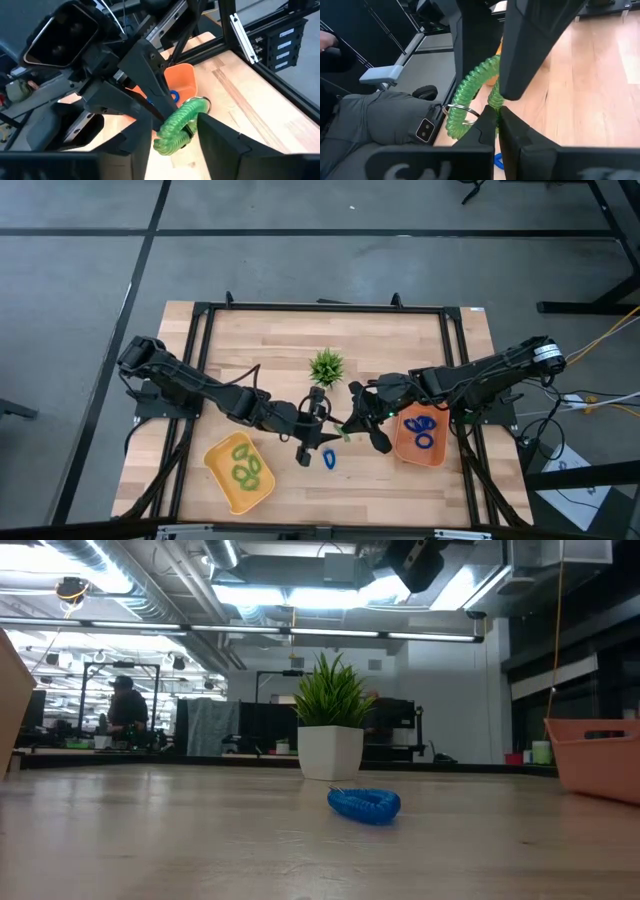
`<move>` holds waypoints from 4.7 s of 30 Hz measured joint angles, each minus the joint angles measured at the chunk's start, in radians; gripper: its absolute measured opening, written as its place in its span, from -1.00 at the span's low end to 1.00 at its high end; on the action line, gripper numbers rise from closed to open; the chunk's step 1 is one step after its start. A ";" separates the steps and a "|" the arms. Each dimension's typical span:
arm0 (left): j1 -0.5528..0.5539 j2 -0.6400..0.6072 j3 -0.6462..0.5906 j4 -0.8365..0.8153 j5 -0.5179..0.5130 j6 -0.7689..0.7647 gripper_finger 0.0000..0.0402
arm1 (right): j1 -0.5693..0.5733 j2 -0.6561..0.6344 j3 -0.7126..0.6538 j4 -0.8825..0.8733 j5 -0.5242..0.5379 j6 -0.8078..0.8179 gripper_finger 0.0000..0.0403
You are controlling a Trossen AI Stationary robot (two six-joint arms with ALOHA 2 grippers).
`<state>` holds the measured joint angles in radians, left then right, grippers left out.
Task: Sort spring keychains
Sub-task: Put the green spring keychain into the yellow bin
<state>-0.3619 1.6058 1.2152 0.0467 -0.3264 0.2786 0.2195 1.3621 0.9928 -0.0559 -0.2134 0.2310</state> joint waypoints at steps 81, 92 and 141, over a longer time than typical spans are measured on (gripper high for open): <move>-0.048 -0.229 0.060 -0.994 0.210 -1.090 -0.86 | 0.304 0.000 0.000 -0.280 0.745 -0.056 -0.58; -0.050 -0.229 0.060 -1.059 0.360 -1.291 -0.86 | 0.254 0.000 0.000 -0.280 0.745 -0.109 -0.58; -0.369 -0.130 0.044 -1.263 0.295 -1.866 -0.85 | 0.234 0.026 -0.001 -0.331 0.717 -0.078 -0.58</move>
<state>-0.7309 1.4756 1.2591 -1.2167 -0.0318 -1.5879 0.4534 1.3876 0.9916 -0.3866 0.5037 0.1530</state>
